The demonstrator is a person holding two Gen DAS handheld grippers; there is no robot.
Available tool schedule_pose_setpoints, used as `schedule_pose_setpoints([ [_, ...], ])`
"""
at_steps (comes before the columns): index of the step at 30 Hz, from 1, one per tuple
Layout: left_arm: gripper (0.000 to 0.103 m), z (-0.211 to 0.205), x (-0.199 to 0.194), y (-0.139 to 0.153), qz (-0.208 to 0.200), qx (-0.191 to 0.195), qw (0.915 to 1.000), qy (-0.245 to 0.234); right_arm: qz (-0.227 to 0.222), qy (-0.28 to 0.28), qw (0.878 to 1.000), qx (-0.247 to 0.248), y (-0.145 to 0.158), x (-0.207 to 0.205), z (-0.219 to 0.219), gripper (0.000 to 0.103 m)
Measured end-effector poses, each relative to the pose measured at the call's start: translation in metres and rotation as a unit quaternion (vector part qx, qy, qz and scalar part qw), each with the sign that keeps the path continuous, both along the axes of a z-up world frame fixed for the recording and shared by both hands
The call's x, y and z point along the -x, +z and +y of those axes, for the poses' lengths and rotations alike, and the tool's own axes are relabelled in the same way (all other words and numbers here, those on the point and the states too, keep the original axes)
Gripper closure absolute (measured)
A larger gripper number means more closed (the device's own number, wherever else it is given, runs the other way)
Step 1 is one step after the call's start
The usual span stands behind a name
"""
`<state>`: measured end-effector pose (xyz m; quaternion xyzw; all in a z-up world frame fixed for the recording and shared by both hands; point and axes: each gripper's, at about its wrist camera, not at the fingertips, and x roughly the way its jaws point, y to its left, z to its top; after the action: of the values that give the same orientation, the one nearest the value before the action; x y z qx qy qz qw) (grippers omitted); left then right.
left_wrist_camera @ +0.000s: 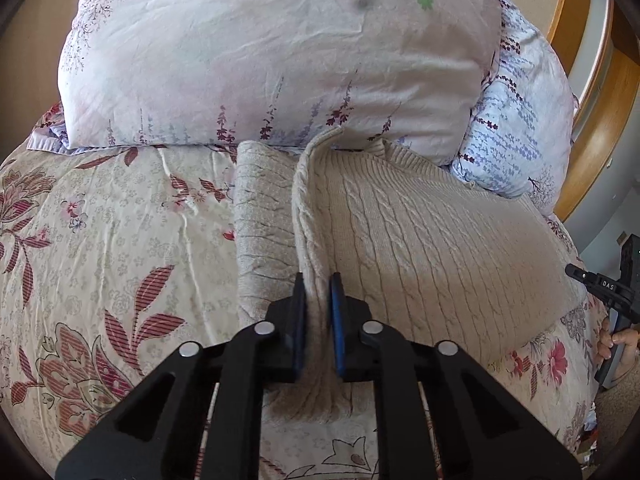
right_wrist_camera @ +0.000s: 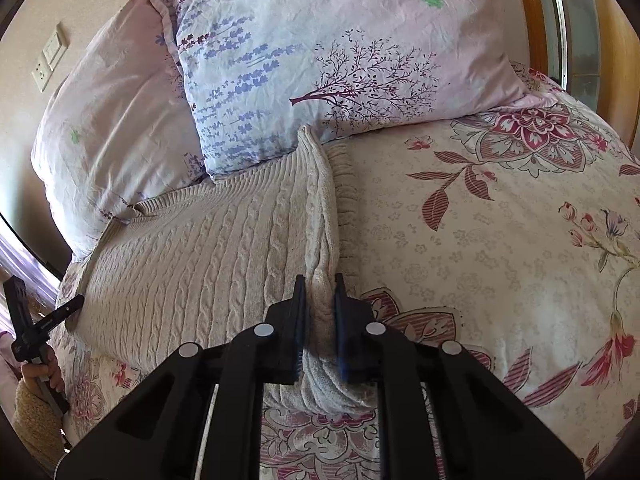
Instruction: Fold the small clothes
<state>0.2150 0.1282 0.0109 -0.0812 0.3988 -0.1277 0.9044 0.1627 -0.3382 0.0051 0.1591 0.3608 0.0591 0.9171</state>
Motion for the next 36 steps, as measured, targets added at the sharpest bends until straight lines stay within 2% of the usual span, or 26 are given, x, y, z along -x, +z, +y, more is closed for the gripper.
schedule_pose_setpoints([
  [4,0.095,0.010,0.000,0.002,0.005,0.029,0.9995,0.009,-0.016,-0.006,1.000,-0.016,0.008,0.006,-0.003,0.094],
  [12,0.096,0.045,0.007,0.018,0.011,0.131,0.9912,0.016,-0.065,0.003,0.997,-0.034,0.039,0.028,0.003,0.095],
  [22,0.096,0.049,0.008,-0.003,0.050,0.117,0.9918,0.014,0.029,-0.039,0.998,-0.034,-0.005,0.020,-0.016,0.095],
  [26,0.096,0.039,0.004,-0.005,0.048,0.080,0.9956,0.012,0.038,-0.051,0.998,-0.020,-0.008,0.020,-0.012,0.095],
  [30,0.091,0.034,0.006,-0.003,0.041,0.058,0.9974,0.009,0.032,-0.050,0.998,0.027,-0.004,0.020,-0.001,0.094],
  [33,0.088,0.037,0.009,0.003,0.034,0.067,0.9971,0.014,0.018,-0.050,0.998,0.043,0.006,0.024,0.005,0.083],
  [36,0.067,0.038,0.019,0.020,-0.005,0.058,0.9978,0.033,-0.028,-0.048,0.996,0.069,0.025,0.031,0.014,0.065],
])
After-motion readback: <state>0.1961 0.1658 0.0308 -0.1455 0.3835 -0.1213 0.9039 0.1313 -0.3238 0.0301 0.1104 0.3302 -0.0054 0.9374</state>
